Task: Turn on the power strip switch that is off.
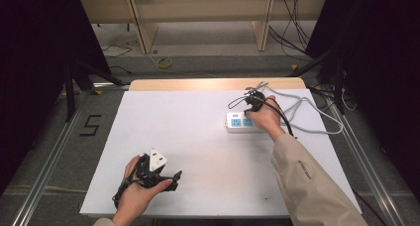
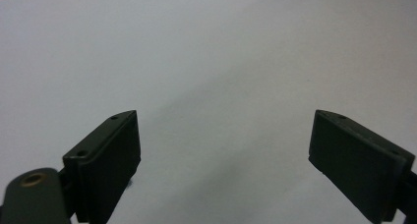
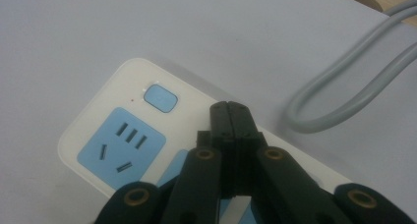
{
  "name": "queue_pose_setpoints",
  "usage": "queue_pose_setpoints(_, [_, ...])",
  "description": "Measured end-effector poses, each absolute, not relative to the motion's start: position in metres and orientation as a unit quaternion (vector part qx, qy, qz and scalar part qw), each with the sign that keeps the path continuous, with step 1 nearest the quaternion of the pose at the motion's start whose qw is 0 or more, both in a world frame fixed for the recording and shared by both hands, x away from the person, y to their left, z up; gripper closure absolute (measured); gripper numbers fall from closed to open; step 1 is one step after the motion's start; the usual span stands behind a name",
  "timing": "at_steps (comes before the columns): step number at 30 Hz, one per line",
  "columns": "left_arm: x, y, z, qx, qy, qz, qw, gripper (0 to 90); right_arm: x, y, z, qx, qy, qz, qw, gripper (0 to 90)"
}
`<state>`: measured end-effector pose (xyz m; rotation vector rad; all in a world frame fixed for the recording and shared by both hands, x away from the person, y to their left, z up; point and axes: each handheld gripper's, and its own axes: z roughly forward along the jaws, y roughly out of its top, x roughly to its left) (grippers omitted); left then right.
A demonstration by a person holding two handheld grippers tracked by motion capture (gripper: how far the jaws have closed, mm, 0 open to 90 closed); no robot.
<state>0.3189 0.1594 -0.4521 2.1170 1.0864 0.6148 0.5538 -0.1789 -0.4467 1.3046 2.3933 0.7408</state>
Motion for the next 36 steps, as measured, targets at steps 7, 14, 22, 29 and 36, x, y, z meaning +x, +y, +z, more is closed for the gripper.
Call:
queue_pose_setpoints(7, [0.320, 0.159, -0.453, 0.811, 0.417, 0.235, 0.335, 11.9, 0.552, -0.182, -0.447, 0.458, 0.832, 0.268, 0.164, 90.0])
queue_pose_setpoints(14, [0.320, 0.159, -0.452, 0.812, 0.416, 0.236, 0.335, 12.0, 0.548, -0.188, -0.440, 0.453, 0.826, 0.286, 0.175, 90.0])
queue_pose_setpoints(22, [0.320, 0.158, -0.452, 0.811, 0.417, 0.237, 0.335, 12.0, 0.541, -0.193, -0.437, 0.444, 0.829, 0.290, 0.176, 85.9])
queue_pose_setpoints(29, [0.320, 0.158, -0.453, 0.812, 0.417, 0.236, 0.334, 12.0, 0.528, -0.206, -0.436, 0.433, 0.835, 0.299, 0.163, 76.5])
queue_pose_setpoints(36, [0.320, 0.158, -0.453, 0.812, 0.418, 0.235, 0.333, 12.0, 0.510, -0.224, -0.434, 0.429, 0.831, 0.317, 0.156, 64.8])
